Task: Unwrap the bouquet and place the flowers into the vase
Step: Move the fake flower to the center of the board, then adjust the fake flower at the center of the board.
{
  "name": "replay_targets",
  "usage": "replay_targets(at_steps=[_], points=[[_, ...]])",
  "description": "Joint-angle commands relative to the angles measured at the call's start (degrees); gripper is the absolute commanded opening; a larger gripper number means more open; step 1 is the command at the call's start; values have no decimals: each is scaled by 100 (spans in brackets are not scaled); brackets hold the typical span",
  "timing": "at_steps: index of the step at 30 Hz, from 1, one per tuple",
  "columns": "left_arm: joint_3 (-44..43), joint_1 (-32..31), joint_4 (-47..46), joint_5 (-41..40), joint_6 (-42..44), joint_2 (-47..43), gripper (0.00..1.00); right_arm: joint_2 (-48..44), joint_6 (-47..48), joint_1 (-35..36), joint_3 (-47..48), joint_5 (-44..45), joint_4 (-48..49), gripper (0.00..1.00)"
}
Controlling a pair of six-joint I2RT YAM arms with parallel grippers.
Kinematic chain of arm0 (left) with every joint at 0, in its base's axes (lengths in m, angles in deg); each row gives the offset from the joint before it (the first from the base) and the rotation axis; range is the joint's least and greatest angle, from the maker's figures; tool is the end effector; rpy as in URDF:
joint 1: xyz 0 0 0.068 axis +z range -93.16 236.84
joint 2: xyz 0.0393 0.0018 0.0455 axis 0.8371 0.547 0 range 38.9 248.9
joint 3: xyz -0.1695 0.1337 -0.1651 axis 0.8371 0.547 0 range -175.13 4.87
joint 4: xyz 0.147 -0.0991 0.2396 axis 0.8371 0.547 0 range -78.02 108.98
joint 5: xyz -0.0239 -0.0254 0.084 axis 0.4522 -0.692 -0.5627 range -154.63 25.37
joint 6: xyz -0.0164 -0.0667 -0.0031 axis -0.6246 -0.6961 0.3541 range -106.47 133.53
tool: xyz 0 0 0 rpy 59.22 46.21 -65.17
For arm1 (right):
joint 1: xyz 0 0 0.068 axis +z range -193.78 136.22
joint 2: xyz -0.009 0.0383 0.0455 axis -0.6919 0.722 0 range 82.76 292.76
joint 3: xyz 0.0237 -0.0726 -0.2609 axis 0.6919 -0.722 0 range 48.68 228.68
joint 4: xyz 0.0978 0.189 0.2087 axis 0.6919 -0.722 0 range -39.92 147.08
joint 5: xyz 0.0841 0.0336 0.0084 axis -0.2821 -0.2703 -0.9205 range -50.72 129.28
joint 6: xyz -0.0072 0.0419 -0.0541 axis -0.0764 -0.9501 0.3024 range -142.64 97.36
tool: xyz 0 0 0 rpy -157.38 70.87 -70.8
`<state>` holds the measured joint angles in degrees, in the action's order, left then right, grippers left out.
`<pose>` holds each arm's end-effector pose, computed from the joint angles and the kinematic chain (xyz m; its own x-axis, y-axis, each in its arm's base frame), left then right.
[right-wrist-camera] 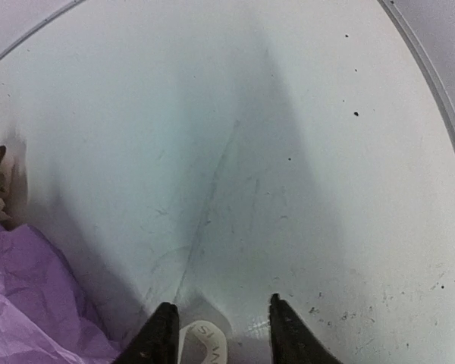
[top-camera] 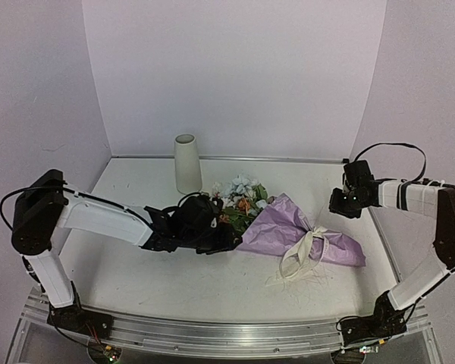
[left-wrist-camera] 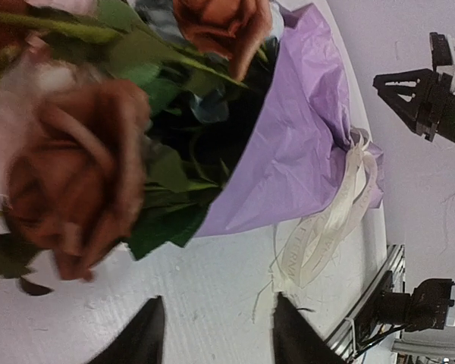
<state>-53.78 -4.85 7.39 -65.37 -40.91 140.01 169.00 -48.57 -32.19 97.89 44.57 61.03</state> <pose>0.2012 -0.3719 0.1447 -0.8815 -0.0789 -0.4655 0.2723 0.7206 -0.6377 0.3672 0.0700 0.1824 -0.5353 0.3347 -0.7755 0.1219 0.9391 0.3212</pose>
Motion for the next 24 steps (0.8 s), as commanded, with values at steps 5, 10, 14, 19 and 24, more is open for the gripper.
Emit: replay_targets(at_steps=[5,10,14,19,24], points=[[-1042,-131,-341,608,-55,1114,0,121,13,-37,-122,-59,-386,0],[-1308,-131,-334,744,-148,1548,0,451,10,-28,-38,-150,-658,0],[-1443,-127,-332,765,-178,1814,0,670,34,-28,-17,-309,-740,0],[-1584,-47,-301,653,-78,2077,0,836,93,-23,-14,-480,-850,0],[-1668,312,-263,804,-14,2248,0,835,104,1,-161,-881,-921,0]])
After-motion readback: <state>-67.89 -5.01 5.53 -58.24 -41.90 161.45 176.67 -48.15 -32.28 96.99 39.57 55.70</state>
